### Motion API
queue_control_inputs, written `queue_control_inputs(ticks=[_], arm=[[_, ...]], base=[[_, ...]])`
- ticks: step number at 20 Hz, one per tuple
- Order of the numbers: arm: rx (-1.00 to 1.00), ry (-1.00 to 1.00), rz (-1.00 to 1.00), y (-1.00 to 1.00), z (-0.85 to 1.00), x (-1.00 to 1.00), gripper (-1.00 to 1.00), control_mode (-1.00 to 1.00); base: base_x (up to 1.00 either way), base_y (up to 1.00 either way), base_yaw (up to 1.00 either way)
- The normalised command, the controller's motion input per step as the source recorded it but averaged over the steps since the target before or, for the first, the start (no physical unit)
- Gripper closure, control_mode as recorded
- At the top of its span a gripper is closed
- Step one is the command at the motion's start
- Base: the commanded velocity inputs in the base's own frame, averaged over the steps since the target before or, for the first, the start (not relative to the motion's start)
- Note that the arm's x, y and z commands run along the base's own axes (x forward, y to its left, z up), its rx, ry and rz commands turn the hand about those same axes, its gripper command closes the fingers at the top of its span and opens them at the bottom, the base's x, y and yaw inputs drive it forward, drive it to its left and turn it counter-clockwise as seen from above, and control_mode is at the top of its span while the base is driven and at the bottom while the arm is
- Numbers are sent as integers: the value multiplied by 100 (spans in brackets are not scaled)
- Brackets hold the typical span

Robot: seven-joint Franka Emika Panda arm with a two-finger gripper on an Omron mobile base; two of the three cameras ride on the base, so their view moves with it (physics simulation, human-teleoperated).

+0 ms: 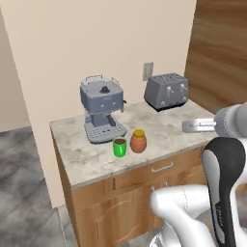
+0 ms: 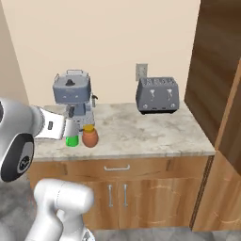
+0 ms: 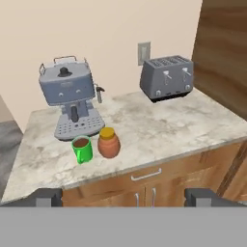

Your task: Pick the syrup bottle and honey bottle from the cabinet and place them next to the mug.

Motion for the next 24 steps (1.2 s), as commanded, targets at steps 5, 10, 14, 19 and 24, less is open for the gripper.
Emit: queue_control_inputs(ticks=[5,10,14,19,24], arm=[[0,0,0,0,0,0,-100,100],[0,0,0,0,0,0,-100,100],[0,0,0,0,0,0,-100,100],[0,0,0,0,0,0,-100,100],[0,0,0,0,0,0,-100,100]], base=[[-13,33,-78],[-23,30,-84],[-29,18,-84],[-37,-48,-43],[-56,-81,-11]])
